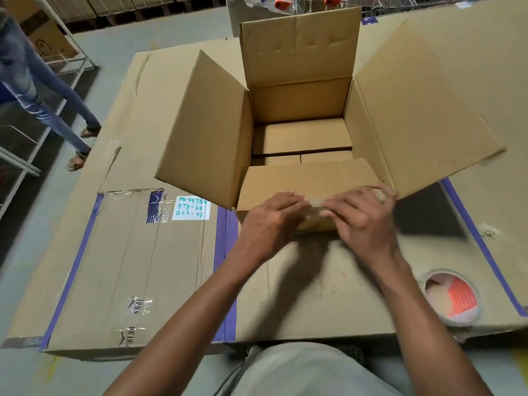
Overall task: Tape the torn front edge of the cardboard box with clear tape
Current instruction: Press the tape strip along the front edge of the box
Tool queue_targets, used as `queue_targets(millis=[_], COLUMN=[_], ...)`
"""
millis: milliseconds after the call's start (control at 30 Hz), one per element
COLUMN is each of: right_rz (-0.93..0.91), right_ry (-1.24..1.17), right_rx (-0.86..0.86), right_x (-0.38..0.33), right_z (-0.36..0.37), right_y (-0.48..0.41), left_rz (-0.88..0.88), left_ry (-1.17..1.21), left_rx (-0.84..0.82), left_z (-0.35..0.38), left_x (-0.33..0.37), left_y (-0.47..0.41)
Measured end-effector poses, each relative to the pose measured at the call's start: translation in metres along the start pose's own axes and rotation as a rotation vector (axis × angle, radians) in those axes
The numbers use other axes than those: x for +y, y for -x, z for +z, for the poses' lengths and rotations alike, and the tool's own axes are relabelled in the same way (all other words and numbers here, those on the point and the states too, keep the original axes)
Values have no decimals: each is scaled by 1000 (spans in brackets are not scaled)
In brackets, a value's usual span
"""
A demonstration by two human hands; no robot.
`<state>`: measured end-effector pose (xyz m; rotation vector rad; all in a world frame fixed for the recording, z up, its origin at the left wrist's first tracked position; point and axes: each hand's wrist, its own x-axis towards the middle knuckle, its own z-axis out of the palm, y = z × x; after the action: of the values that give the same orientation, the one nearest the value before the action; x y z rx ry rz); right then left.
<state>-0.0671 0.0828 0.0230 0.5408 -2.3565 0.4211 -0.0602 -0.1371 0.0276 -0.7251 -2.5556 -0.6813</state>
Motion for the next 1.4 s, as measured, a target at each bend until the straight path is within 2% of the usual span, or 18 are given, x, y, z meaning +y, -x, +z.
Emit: queue_targets(millis=[100, 167, 300, 367, 433, 500, 567, 700, 767, 867, 933, 1033, 1100, 1167, 1233, 1300, 1400], right_rz=[-5, 75, 293, 246, 130, 118, 207, 423, 316, 153, 218, 354, 321, 180, 127, 185, 305], right_ry=[-21, 3, 137, 135, 126, 101, 108, 141, 119, 63, 23, 27, 47, 49, 40, 23, 26], right_rx=[-18, 0, 87, 82, 1, -73, -93, 58, 75, -56, -108, -50, -28, -55, -91, -110, -85], right_x=[-11, 11, 37, 18, -8, -12, 10, 42, 22, 0, 16, 40, 28, -2, -16, -4, 27], right_z=[9, -4, -34, -26, -8, -1, -15, -44, -28, -11, -19, -35, -28, -11, 0, -4, -19], right_y=[-4, 11, 32, 18, 6, 6, 18, 27, 12, 2, 12, 23, 10, -8, -14, -7, 12], left_rz=[44, -9, -91, -44, 29, 70, 13, -67, -26, 56, 22, -72, -71, -10, 25, -8, -89], left_ry=[-31, -28, -103, -79, -64, -64, -68, -81, -60, -41, -37, -58, -54, -49, -36, -19, -18], left_rx=[-33, -13, 137, 123, 19, -51, -41, 117, 85, -2, 12, 123, 124, 50, -19, -8, 96], left_z=[12, 2, -19, -9, 8, 17, 12, -4, 5, 21, 18, -3, -5, 6, 17, 15, -1], left_x=[7, -10, -25, -7, 17, 23, 5, -13, 7, 30, 17, -13, -12, 2, 12, 6, -13], left_y=[-5, 6, 20, 5, -10, -13, -4, 10, -6, -21, -14, 4, -1, -15, -21, -16, -1])
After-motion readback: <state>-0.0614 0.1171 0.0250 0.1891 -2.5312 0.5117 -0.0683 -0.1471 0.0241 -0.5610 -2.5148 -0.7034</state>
